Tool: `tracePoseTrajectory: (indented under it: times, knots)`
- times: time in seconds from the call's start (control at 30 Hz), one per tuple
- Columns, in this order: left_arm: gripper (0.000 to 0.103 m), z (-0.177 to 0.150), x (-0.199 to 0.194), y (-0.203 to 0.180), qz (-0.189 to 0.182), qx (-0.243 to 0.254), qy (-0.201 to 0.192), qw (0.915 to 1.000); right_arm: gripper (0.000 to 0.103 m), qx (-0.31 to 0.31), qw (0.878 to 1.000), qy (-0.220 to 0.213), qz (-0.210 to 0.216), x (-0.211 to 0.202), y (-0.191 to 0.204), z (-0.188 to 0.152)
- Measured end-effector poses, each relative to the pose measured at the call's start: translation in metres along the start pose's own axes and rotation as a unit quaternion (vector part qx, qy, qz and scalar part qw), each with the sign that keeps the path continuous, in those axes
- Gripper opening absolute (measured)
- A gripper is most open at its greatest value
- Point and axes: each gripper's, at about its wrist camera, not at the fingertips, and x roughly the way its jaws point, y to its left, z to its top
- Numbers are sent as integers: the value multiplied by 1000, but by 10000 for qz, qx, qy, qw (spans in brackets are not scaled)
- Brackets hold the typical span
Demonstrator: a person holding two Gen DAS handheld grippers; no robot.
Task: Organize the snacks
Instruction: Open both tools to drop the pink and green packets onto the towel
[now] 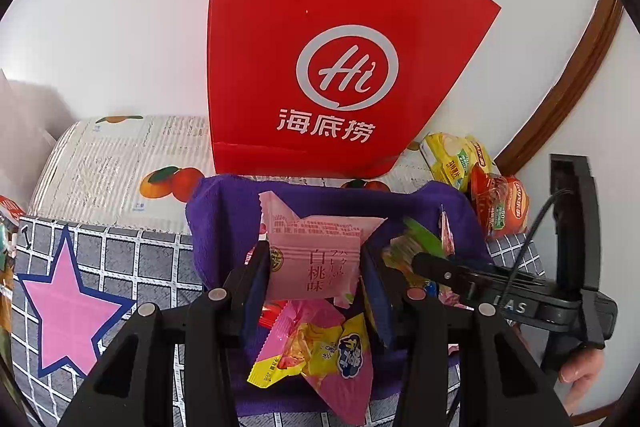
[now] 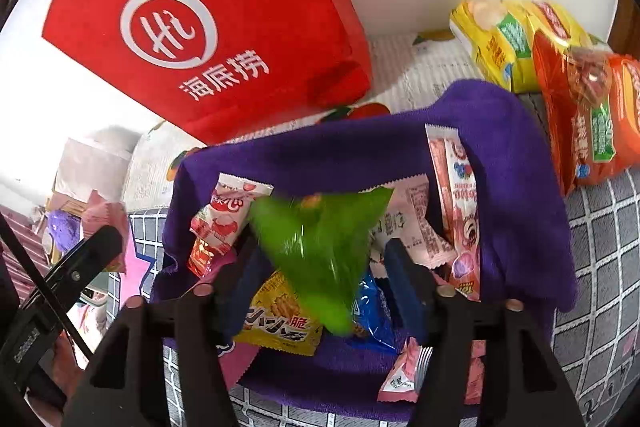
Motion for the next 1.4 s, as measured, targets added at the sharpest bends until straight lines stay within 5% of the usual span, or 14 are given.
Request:
tracePoseTrajectory:
  times: [0.4, 0.6, 1.4]
  knots:
    - [43, -5, 22, -6, 17, 83, 314, 9995, 63, 68, 9990, -421, 137, -34, -7, 5]
    - [44, -12, 43, -8, 38, 83, 649, 9978, 63, -134, 9981, -571, -195, -43, -5, 4]
    - [50, -19, 62, -17, -144, 159, 1139, 9933, 63, -176, 9980, -553, -232, -47, -8, 4]
